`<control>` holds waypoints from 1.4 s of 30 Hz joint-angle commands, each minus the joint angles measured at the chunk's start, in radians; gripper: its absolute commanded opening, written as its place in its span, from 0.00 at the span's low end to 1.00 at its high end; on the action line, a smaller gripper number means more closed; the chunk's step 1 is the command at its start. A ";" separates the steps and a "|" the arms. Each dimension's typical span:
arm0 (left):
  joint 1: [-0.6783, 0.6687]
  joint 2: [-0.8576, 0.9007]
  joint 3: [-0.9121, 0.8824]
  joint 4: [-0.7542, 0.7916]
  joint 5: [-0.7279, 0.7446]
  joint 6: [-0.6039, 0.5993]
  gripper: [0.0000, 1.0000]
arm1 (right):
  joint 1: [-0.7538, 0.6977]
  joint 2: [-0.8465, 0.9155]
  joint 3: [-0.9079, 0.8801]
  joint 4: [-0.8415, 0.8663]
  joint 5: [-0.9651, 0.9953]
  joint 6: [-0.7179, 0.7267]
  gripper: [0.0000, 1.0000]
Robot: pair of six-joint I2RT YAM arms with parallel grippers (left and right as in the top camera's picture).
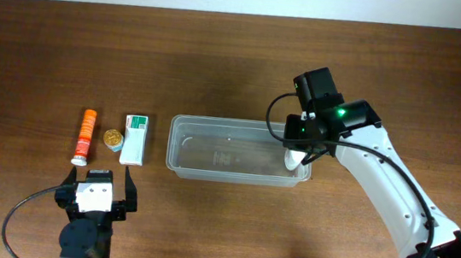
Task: Pack container
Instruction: 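Carry the white bottle into the container's right end and release, then move the right gripper to the dark bottle and grasp it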
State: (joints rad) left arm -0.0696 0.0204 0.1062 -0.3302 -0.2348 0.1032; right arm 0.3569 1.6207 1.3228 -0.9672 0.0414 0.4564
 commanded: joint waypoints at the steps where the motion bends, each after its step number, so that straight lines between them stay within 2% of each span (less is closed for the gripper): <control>1: 0.005 -0.002 -0.004 0.001 0.007 -0.013 1.00 | -0.004 -0.009 -0.002 0.005 0.016 0.005 0.41; 4: 0.005 -0.002 -0.004 0.001 0.007 -0.013 1.00 | -0.004 -0.010 0.013 0.005 0.016 -0.015 0.50; 10: 0.005 -0.002 -0.004 0.001 0.007 -0.013 1.00 | -0.008 -0.063 0.163 -0.105 0.017 -0.030 0.54; 14: 0.005 -0.002 -0.004 0.001 0.007 -0.013 1.00 | -0.045 -0.121 0.300 -0.200 0.027 -0.040 0.63; 17: 0.005 -0.002 -0.004 0.001 0.007 -0.013 1.00 | -0.131 -0.162 0.357 -0.271 0.056 -0.040 0.66; 22: 0.005 -0.002 -0.004 0.001 0.007 -0.013 1.00 | -0.341 -0.161 0.326 -0.360 0.065 -0.041 0.69; 27: 0.005 -0.002 -0.004 0.001 0.007 -0.013 1.00 | -0.473 -0.095 0.185 -0.334 -0.052 -0.103 0.67; 29: 0.005 -0.002 -0.004 0.001 0.007 -0.013 1.00 | -0.494 -0.059 0.135 -0.303 -0.066 -0.113 0.62; 35: 0.005 -0.002 -0.004 0.001 0.007 -0.013 1.00 | -0.507 0.042 0.074 -0.194 -0.142 -0.194 0.56; 40: 0.005 -0.002 -0.004 0.001 0.007 -0.013 1.00 | -0.510 0.092 0.074 -0.161 -0.138 -0.192 0.54; 42: 0.005 -0.002 -0.004 0.001 0.007 -0.013 1.00 | -0.510 0.104 0.073 -0.158 -0.121 -0.190 0.50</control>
State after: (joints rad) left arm -0.0696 0.0204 0.1062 -0.3305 -0.2348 0.1032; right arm -0.1482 1.7069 1.4002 -1.1278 -0.0769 0.2806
